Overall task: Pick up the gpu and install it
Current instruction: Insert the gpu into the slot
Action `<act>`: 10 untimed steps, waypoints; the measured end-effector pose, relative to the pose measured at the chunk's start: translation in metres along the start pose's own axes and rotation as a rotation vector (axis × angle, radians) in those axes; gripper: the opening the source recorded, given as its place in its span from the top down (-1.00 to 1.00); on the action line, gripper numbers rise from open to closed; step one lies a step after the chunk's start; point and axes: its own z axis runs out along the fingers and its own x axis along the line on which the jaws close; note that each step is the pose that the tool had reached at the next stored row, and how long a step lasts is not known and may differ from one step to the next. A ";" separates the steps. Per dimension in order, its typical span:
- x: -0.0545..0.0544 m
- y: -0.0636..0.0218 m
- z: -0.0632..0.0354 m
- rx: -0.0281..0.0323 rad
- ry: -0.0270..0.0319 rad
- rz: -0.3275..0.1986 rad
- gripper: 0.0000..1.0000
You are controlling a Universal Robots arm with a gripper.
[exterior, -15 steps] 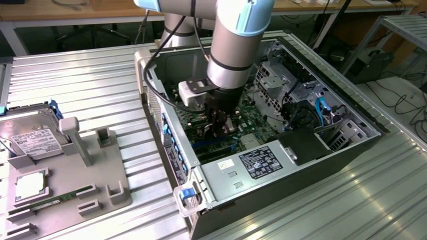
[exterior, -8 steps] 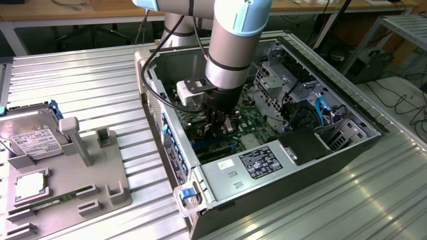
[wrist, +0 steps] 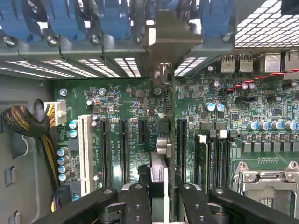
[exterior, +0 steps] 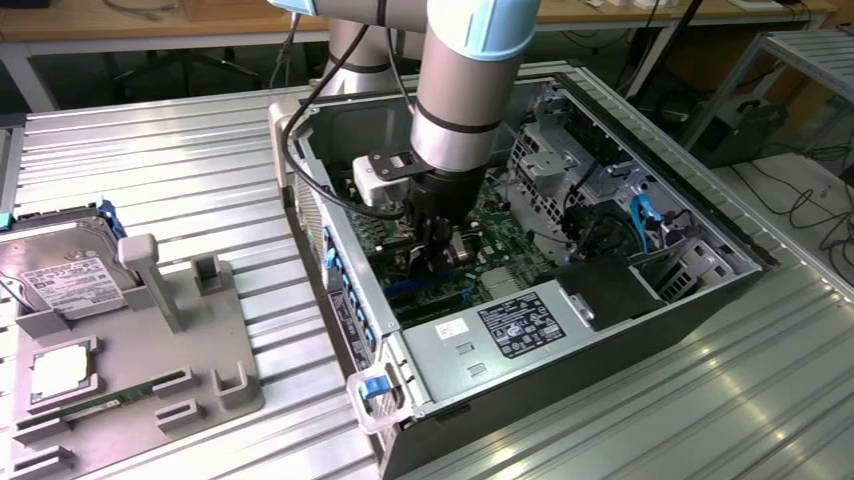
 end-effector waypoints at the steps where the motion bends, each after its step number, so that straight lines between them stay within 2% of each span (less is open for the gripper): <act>1: 0.000 0.0000 0.0020 -0.0001 0.0001 0.000 0.44; 2: -0.001 0.0000 0.0051 0.0000 0.0002 0.000 0.44; 10: -0.003 0.0000 0.0035 0.0001 0.0000 0.000 0.44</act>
